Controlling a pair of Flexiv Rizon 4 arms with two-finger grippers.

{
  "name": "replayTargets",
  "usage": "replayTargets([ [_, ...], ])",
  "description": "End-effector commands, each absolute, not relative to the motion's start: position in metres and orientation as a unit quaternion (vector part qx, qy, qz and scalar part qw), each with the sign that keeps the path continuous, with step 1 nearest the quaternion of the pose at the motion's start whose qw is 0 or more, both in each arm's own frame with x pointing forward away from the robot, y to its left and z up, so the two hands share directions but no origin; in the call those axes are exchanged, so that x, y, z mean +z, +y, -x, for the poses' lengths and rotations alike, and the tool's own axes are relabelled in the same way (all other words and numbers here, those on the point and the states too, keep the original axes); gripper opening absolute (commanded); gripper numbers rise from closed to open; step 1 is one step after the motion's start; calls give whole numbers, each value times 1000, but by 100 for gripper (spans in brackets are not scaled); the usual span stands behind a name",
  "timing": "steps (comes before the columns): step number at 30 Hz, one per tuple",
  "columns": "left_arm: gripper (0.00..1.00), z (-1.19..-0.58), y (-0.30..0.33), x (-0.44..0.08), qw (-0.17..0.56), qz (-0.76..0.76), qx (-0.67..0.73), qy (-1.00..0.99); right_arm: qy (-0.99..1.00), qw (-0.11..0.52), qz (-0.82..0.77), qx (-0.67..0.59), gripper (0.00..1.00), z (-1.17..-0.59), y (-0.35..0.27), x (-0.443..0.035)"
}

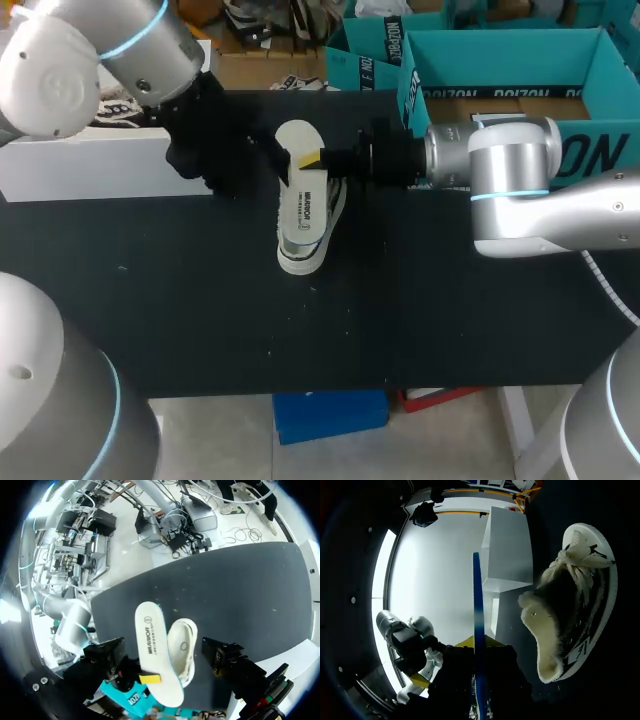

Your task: Take the shoe out of the shoebox, open the shoe tongue, remove and reinsert the insole, then place the shoe into the shoebox

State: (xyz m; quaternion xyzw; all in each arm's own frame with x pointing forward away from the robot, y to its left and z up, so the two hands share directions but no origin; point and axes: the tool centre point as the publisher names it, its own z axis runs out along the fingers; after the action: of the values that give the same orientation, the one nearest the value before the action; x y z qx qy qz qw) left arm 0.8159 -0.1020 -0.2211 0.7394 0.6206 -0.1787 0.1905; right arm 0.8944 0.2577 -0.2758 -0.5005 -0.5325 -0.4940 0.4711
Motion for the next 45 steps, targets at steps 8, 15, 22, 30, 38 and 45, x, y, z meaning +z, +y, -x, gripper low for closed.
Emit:
replayTargets([
  [8, 100, -813, -95, -228, 289, -703, -285, 584, -532, 471, 501, -494, 0, -895, 259, -277],
  [15, 100, -811, -96, -242, 328, -657, -352, 580, -532, 471, 501, -494, 0, -895, 259, -277],
  [22, 100, -813, -93, -251, 393, -604, -400, 566, -532, 471, 501, -494, 0, -895, 259, -277],
  [30, 100, -818, -88, -252, 482, -562, -410, 532, -532, 471, 501, -494, 0, -895, 259, -277],
  [38, 100, -831, -89, -259, 528, -529, -415, 519, -532, 471, 501, -494, 0, -895, 259, -277],
  [45, 100, -850, -95, -263, 547, -507, -417, 520, -532, 471, 501, -494, 0, -895, 259, -277],
])
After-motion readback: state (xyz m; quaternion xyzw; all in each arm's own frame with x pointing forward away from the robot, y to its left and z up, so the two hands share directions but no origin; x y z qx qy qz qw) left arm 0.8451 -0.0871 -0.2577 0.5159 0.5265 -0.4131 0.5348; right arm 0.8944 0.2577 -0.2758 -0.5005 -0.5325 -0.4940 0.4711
